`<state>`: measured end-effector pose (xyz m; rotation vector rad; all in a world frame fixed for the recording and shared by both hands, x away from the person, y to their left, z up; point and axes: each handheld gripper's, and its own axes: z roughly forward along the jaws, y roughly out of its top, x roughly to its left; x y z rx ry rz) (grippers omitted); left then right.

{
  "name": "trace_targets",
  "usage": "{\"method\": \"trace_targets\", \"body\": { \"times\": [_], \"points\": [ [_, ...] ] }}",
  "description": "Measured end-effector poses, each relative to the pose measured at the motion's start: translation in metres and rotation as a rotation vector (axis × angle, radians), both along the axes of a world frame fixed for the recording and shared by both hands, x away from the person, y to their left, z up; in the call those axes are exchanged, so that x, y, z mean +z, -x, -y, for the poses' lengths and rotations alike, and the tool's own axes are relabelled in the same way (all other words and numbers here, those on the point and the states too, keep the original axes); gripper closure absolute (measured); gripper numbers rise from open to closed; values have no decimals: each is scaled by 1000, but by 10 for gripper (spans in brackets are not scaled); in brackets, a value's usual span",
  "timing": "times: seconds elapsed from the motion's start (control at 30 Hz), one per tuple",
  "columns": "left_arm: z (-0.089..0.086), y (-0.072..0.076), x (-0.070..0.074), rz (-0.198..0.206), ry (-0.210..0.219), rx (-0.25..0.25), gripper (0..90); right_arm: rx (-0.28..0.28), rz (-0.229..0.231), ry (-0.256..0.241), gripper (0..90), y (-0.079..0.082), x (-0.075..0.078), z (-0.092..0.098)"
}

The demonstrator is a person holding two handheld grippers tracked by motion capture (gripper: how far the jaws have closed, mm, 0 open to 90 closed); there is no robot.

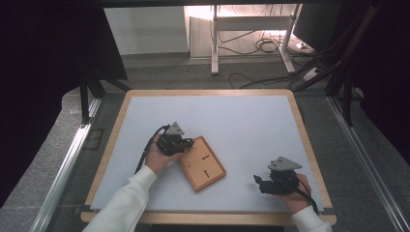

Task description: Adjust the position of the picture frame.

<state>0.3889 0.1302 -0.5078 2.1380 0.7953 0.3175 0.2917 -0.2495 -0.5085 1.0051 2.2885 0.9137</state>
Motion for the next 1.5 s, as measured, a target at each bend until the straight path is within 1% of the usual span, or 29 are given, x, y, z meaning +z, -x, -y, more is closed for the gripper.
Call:
{"method": "trace_targets", "body": {
  "times": [0.13, 0.3, 0.37, 0.47, 0.5, 0.53, 0.6, 0.63, 0.67, 0.7, 0.73, 0.77, 0.8, 0.87, 0.93, 1.0, 1.03, 1.07, 1.1, 1.13, 1.17, 1.2, 1.23, 1.27, 1.3, 1.33, 1.37, 1.4, 1.5],
  "points": [
    [9, -9, -2, -16, 3, -8, 836, -3, 3, -1, 175, 0, 0, 1],
    [20, -22, -6, -32, 14, 5, 837, -2, -1, 2, 175, 0, -1, 1],
    [21, -25, -10, -49, 17, 10, 838, -2, 0, 1, 176, 0, 0, 1],
    [20, -25, -10, -48, 25, 1, 830, -6, 2, -3, 176, 0, 0, 2],
    [17, -24, -9, -53, 65, 8, 800, -8, 2, -4, 176, 0, 0, 2],
    [17, -24, -9, -53, 65, 8, 735, -8, 2, -4, 176, 0, 0, 2],
    [13, -21, -5, -46, 93, 35, 611, -6, 3, -3, 175, 0, 0, 1],
    [11, -19, -3, -35, 85, 36, 594, -5, 6, -3, 176, 1, 0, 0],
    [5, -13, 2, -6, 59, 42, 565, -3, 7, -3, 176, 1, 1, 0],
    [3, -9, 4, 0, 43, 47, 526, -2, 9, -7, 176, 1, 1, -1],
    [3, -9, 4, 0, 43, 47, 476, -2, 9, -7, 176, 1, 1, -1],
    [0, -6, 5, 3, 34, 52, 476, 0, 10, -8, 178, 2, 1, -3],
    [-2, -3, 6, 1, 31, 55, 406, 7, 7, -7, 185, 1, 1, -4],
    [-8, 5, 6, -14, 28, 56, 369, 17, 5, -11, 201, 0, 1, -6],
    [-10, 7, 6, -15, 20, 53, 353, 22, 2, -17, 214, 0, 1, -8],
    [-11, 11, 5, -9, 8, 52, 337, 32, 3, -36, 283, -1, 2, -9],
    [-11, 12, 5, -7, -3, 49, 329, 24, 19, -47, 322, -1, 4, -9],
    [-12, 13, 5, -5, -11, 49, 315, 7, 29, -84, 415, -3, 8, -9],
    [-12, 13, 5, -5, -11, 49, 311, 7, 29, -84, 415, -3, 8, -9],
    [-13, 13, 5, -8, -11, 47, 306, 6, 35, -105, 513, -6, 10, -9],
    [-14, 13, 5, -12, -9, 46, 303, 14, 26, -110, 560, -7, 11, -10],
    [-14, 12, 5, -15, -8, 47, 303, 14, 26, -110, 560, -7, 11, -10],
    [-14, 13, 5, -19, -7, 47, 301, 25, 13, -110, 611, -9, 11, -12],
    [-14, 13, 5, -16, -11, 44, 298, 48, 5, -98, 707, -12, 11, -16],
    [-14, 13, 5, -16, -11, 44, 297, 48, 5, -98, 707, -12, 11, -16],
    [-14, 13, 5, -17, -8, 44, 297, 62, 7, -88, 748, -14, 12, -18],
    [-14, 13, 6, -18, -6, 43, 296, 80, 3, -79, 826, -17, 14, -23],
    [-14, 14, 6, -18, -5, 41, 296, 80, 3, -79, 826, -17, 14, -23],
    [-14, 15, 6, -19, -2, 39, 294, 107, -12, -68, 895, -23, 14, -32]
  ]
}}
